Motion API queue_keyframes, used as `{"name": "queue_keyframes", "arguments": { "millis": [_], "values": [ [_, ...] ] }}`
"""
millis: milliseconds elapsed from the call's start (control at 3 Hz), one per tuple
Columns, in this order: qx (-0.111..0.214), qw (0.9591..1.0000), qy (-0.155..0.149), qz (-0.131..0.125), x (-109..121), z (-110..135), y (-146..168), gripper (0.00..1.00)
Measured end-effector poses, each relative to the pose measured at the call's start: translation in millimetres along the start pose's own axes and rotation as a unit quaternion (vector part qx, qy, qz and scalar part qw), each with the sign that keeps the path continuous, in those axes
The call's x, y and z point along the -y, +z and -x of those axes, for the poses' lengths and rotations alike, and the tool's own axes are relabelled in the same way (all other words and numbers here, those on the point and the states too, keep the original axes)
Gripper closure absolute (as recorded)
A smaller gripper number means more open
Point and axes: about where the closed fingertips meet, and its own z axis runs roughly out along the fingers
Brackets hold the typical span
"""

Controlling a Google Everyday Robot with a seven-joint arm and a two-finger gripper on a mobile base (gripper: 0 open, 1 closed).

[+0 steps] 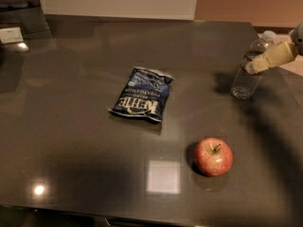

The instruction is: Move water bottle near blue chip bag

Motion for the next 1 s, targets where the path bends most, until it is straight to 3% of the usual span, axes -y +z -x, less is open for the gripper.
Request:
{"name": "queue_keyframes", "arguments": {
  "millis": [333, 1000],
  "values": [
    [0.011, 0.9998, 0.001, 0.014, -7.3, 8.0, 10.2, 0.18],
    [0.021, 0.9992, 0.004, 0.035, -23.8, 14.8, 11.8, 0.65]
  ]
}}
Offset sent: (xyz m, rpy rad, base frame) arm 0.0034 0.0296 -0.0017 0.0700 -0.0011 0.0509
